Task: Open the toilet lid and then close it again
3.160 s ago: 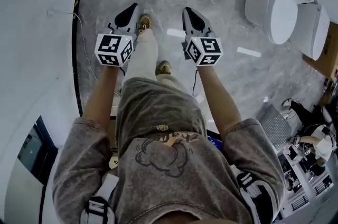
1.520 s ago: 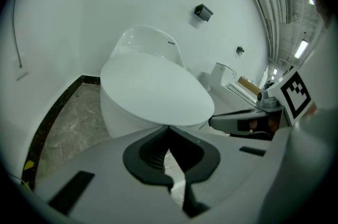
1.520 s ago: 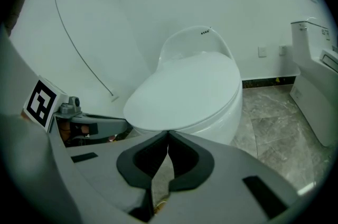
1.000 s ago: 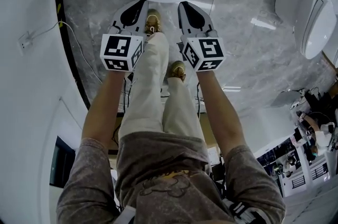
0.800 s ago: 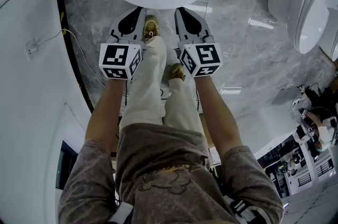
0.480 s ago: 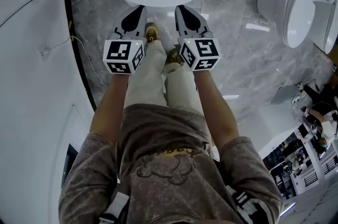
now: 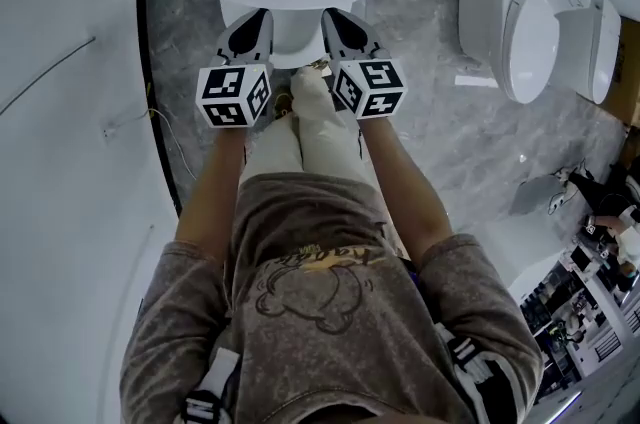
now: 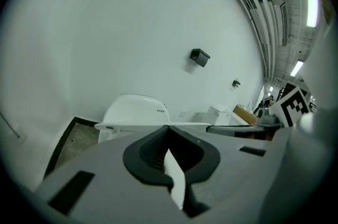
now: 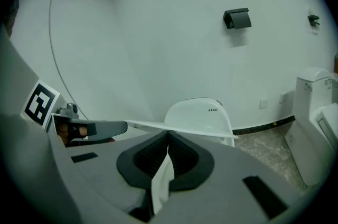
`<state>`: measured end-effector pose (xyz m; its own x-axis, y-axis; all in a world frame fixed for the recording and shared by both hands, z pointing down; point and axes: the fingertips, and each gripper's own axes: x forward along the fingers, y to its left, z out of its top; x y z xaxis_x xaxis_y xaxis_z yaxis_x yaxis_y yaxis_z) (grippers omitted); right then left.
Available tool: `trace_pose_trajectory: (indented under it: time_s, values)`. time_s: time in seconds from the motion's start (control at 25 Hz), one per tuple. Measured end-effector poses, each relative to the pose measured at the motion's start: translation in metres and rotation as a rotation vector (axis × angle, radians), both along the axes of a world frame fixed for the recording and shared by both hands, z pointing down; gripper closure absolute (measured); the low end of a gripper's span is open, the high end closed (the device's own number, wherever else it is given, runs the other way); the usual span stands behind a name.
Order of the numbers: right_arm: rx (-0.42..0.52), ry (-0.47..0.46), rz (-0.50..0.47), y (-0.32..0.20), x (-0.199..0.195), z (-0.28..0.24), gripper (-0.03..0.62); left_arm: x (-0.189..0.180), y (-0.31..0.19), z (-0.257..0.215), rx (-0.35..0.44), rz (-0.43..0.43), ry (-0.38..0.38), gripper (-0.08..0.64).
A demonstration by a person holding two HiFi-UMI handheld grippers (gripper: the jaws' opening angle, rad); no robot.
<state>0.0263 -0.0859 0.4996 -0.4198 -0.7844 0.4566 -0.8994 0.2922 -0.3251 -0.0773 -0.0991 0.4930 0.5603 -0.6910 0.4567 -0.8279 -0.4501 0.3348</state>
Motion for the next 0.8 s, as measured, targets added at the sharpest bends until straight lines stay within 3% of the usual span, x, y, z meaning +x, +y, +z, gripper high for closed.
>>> trace_pose_trajectory:
  time_s: [0.24,0.8]
  values:
    - [-0.004,-0.023,-0.003,-0.067,0.027,-0.036,0.566,0.029,-0.068,-0.039,0.011,0.014,-0.018,0.551]
    - [-0.011,-0.068,-0.031,-0.191,0.044,-0.075,0.565,0.047,-0.195,-0.078,0.01,0.012,-0.066,0.551]
